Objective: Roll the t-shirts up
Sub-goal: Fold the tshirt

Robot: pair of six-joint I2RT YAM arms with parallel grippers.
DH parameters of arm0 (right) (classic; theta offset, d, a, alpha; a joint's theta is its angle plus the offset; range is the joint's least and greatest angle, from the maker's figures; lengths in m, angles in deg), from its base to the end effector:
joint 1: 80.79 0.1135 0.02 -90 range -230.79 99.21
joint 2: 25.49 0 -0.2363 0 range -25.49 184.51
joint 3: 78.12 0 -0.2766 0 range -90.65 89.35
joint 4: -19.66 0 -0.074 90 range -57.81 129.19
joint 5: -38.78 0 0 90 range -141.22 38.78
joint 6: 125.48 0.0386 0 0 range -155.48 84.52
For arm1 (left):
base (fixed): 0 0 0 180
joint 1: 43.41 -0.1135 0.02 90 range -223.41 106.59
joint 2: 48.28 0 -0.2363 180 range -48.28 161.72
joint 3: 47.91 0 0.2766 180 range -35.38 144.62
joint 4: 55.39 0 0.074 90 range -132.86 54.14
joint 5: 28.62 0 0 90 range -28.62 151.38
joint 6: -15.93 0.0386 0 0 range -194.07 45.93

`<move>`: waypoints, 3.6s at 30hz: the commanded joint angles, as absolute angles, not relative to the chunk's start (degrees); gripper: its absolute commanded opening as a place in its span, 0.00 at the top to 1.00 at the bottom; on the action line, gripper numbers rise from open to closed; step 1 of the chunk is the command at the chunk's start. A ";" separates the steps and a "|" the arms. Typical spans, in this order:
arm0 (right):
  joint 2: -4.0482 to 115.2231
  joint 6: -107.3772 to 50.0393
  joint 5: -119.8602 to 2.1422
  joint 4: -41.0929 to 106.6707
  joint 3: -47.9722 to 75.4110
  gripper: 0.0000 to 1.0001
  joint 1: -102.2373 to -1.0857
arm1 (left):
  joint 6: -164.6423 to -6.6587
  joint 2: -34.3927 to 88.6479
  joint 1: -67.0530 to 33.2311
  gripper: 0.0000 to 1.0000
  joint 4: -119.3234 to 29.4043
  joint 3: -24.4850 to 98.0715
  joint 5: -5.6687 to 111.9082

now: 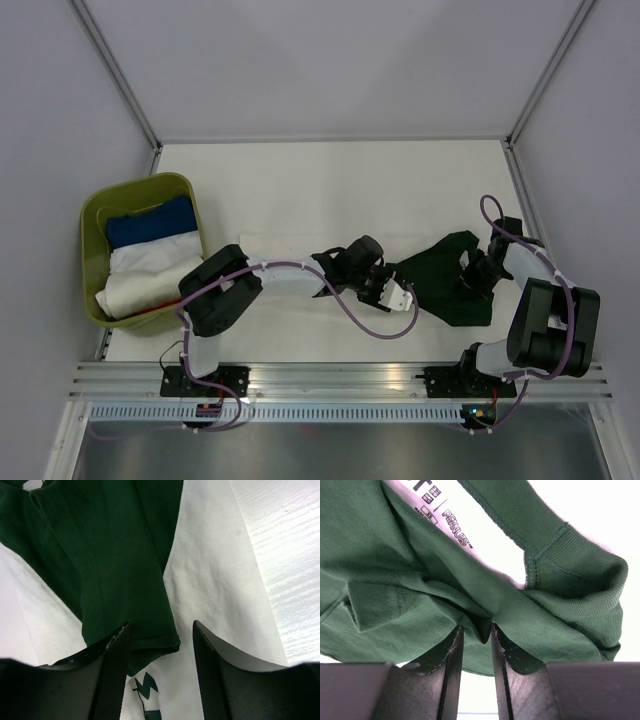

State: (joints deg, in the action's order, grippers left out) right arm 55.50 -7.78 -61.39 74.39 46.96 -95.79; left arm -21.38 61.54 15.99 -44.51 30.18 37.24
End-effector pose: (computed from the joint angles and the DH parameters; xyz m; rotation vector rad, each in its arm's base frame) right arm 0.2426 -0.0580 0.1148 1.0679 2.7908 0.2908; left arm 0.1981 -0.3659 0.1164 2.0155 1.0986 -0.5466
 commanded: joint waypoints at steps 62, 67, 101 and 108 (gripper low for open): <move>29.17 -1.74 -54.11 94.16 47.86 0.99 -93.71 | -30.48 61.58 13.37 0.98 -33.72 37.84 35.01; 31.80 0.81 -53.33 88.98 52.79 1.00 -93.71 | -28.02 61.59 13.45 0.98 -31.87 36.87 31.94; 65.54 -5.25 -51.04 60.85 29.76 0.58 -95.64 | -44.81 54.12 -11.14 0.57 -14.29 38.83 51.62; 70.48 -6.48 -49.64 57.33 31.96 0.68 -95.64 | -38.57 51.21 -17.13 0.54 -18.15 28.00 56.80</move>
